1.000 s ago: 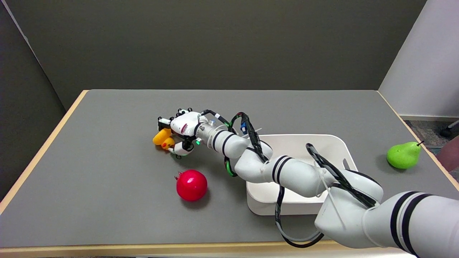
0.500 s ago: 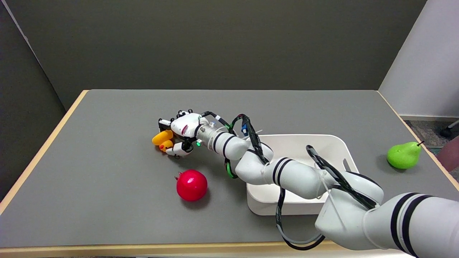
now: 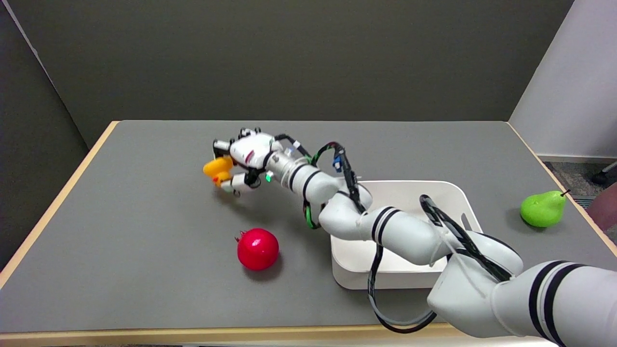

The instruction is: Pick up the yellow duck.

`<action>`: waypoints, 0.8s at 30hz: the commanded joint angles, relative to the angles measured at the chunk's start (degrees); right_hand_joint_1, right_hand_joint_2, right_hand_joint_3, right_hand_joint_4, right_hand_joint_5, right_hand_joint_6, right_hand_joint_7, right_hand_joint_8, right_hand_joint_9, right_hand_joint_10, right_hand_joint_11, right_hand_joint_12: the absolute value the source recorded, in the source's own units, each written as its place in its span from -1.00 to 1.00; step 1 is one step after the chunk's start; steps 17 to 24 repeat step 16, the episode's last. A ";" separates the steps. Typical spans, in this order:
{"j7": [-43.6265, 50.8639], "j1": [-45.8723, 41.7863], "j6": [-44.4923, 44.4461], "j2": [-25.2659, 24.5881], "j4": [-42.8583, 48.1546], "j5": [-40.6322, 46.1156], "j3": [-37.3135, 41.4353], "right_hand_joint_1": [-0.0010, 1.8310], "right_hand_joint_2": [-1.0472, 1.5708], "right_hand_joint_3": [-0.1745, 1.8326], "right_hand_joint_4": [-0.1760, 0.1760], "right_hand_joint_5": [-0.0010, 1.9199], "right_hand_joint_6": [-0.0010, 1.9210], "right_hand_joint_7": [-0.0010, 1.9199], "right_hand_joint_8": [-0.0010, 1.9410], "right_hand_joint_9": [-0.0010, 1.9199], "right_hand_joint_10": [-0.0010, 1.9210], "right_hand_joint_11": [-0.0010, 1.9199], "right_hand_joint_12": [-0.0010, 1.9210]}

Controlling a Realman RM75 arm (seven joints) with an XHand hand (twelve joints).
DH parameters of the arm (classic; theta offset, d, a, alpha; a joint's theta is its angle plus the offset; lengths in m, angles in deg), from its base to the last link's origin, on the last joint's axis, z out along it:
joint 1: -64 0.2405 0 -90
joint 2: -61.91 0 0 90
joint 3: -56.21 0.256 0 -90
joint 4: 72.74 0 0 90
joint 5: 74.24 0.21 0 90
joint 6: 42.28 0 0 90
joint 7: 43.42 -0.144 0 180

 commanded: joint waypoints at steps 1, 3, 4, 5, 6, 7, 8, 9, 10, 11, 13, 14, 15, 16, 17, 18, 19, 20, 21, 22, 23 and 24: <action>10.57 -4.22 -0.49 7.92 23.55 0.17 15.50 -0.13 0.72 -0.50 0.80 -0.42 0.72 -0.39 -0.14 -0.43 0.12 -0.86 0.24; 11.76 -5.44 -0.43 9.02 25.94 0.17 17.88 -0.13 0.72 -0.50 0.78 -0.41 0.72 -0.38 -0.14 -0.42 0.12 -0.86 0.25; 12.30 -5.94 -0.35 9.48 26.72 0.17 18.87 -0.12 0.72 -0.50 0.78 -0.41 0.72 -0.38 -0.13 -0.42 0.13 -0.86 0.25; 13.05 -6.56 -0.08 10.05 27.59 0.17 20.11 -0.12 0.71 -0.50 0.77 -0.41 0.71 -0.38 -0.13 -0.42 0.13 -0.86 0.25; 13.85 -7.06 0.22 10.52 28.30 0.17 21.21 -0.12 0.71 -0.50 0.76 -0.41 0.71 -0.38 -0.13 -0.42 0.13 -0.86 0.25; 14.98 -7.72 0.95 11.33 29.23 0.17 22.69 -0.11 0.71 -0.49 0.75 -0.40 0.71 -0.38 -0.13 -0.42 0.13 -0.85 0.26; 16.12 -8.55 1.98 12.34 30.12 0.17 24.41 -0.11 0.71 -0.49 0.73 -0.40 0.71 -0.38 -0.13 -0.41 0.14 -0.85 0.26; 17.00 -9.34 2.81 13.19 30.93 0.17 25.58 -0.11 0.71 -0.49 0.73 -0.40 0.71 -0.38 -0.13 -0.41 0.14 -0.85 0.26; 17.51 -10.34 3.21 13.89 31.87 0.22 26.93 -0.11 0.71 -0.49 0.73 -0.40 0.71 -0.38 -0.13 -0.41 0.14 -0.85 0.26; 17.99 -12.12 3.33 14.94 33.24 0.54 29.43 -0.10 0.71 -0.49 0.70 -0.40 0.70 -0.37 -0.13 -0.41 0.15 -0.84 0.28; 18.49 -14.93 2.32 16.20 35.28 2.94 34.03 -0.09 0.70 -0.49 0.66 -0.39 0.70 -0.37 -0.13 -0.40 0.16 -0.83 0.30; 18.65 -17.49 0.82 16.71 36.50 5.52 37.17 -0.10 0.71 -0.49 0.68 -0.39 0.70 -0.36 -0.13 -0.40 0.16 -0.83 0.30; 18.68 -19.32 -0.54 17.05 37.23 7.53 39.16 -0.10 0.71 -0.49 0.68 -0.39 0.69 -0.35 -0.13 -0.40 0.16 -0.82 0.30; 18.79 -21.34 -1.86 17.48 37.99 9.93 41.07 -0.09 0.70 -0.49 0.65 -0.39 0.69 -0.35 -0.13 -0.39 0.17 -0.81 0.31; 18.79 -21.34 -1.86 17.48 37.99 9.93 41.07 -0.09 0.70 -0.49 0.65 -0.39 0.69 -0.35 -0.13 -0.39 0.17 -0.81 0.31; 18.79 -21.34 -1.86 17.48 37.99 9.93 41.07 -0.09 0.70 -0.49 0.65 -0.39 0.69 -0.35 -0.13 -0.39 0.17 -0.81 0.31; 18.79 -21.34 -1.86 17.48 37.99 9.93 41.07 -0.09 0.70 -0.49 0.65 -0.39 0.69 -0.35 -0.13 -0.39 0.17 -0.81 0.31; 18.79 -21.34 -1.86 17.48 37.99 9.93 41.07 -0.09 0.70 -0.49 0.65 -0.39 0.69 -0.35 -0.13 -0.39 0.17 -0.81 0.31; 18.79 -21.34 -1.86 17.48 37.99 9.93 41.07 -0.09 0.70 -0.49 0.65 -0.39 0.69 -0.35 -0.13 -0.39 0.17 -0.81 0.31; 18.79 -21.34 -1.86 17.48 37.99 9.93 41.07 -0.09 0.70 -0.49 0.65 -0.39 0.69 -0.35 -0.13 -0.39 0.17 -0.81 0.31; 18.79 -21.34 -1.86 17.48 37.99 9.93 41.07 -0.09 0.70 -0.49 0.65 -0.39 0.69 -0.35 -0.13 -0.39 0.17 -0.81 0.31; 18.79 -21.34 -1.86 17.48 37.99 9.93 41.07 -0.09 0.70 -0.49 0.65 -0.39 0.69 -0.35 -0.13 -0.39 0.17 -0.81 0.31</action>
